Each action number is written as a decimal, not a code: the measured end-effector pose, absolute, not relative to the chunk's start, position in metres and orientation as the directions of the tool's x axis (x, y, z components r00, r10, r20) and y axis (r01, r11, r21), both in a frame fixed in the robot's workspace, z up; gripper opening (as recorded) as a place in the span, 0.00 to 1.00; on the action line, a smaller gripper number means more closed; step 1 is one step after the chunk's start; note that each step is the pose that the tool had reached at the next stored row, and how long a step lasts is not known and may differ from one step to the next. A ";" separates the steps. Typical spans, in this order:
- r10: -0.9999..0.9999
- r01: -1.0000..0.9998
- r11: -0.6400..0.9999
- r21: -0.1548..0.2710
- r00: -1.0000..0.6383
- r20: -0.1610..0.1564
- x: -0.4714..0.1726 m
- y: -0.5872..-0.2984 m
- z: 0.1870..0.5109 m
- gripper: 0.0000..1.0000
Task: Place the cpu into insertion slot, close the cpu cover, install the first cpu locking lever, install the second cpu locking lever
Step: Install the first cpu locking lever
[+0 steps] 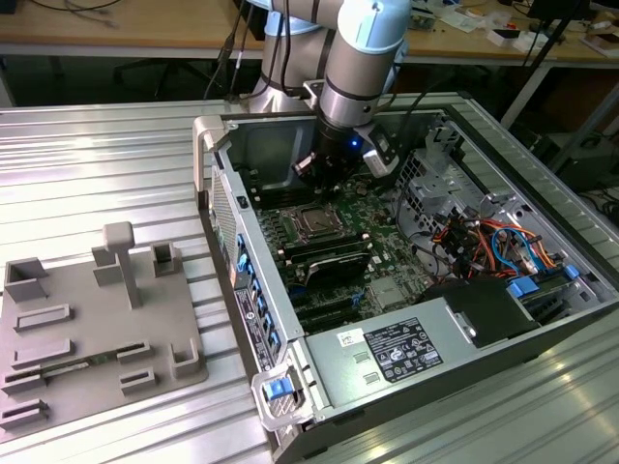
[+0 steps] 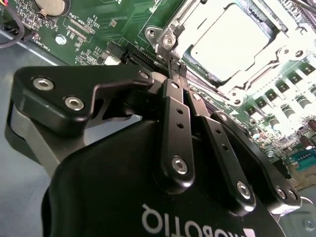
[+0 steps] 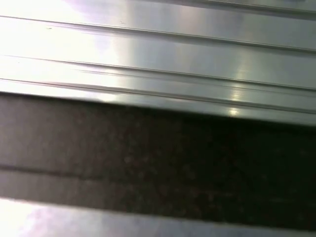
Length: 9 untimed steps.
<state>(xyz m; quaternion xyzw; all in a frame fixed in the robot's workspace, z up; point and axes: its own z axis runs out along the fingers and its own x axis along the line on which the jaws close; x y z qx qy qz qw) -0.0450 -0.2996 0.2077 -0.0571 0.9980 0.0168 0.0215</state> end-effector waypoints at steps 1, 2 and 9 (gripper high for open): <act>-0.113 -0.115 0.993 0.031 -0.993 -0.044 -0.045 -0.300 0.207 0.11; -0.113 -0.115 0.993 0.030 -0.993 -0.045 -0.045 -0.300 0.207 0.11; -0.114 -0.115 0.993 0.022 -0.993 -0.043 -0.045 -0.300 0.201 0.11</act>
